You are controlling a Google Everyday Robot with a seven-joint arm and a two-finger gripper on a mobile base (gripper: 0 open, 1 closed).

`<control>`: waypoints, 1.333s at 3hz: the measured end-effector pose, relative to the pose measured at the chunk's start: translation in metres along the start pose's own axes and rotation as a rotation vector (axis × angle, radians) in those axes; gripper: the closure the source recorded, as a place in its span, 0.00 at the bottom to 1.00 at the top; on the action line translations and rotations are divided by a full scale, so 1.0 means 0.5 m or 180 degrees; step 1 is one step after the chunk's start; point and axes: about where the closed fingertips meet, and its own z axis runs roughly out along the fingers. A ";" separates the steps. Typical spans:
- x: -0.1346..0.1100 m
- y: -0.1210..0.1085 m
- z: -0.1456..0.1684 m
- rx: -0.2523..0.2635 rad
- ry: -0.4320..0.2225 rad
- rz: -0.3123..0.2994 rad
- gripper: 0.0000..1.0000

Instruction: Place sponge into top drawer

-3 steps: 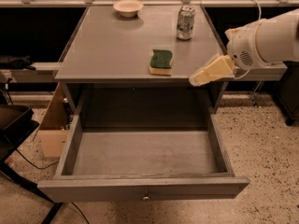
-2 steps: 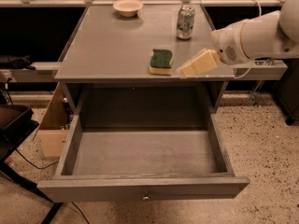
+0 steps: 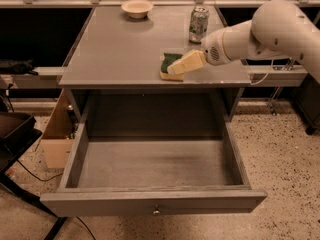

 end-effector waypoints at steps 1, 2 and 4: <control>0.006 -0.009 0.061 -0.0008 0.0034 -0.0003 0.00; 0.020 -0.017 0.119 -0.0027 0.0096 -0.0030 0.00; 0.050 -0.015 0.175 -0.0068 0.0125 -0.0008 0.15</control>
Offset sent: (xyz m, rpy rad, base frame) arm 0.0575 0.0391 -0.0642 -0.0508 0.0243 0.0149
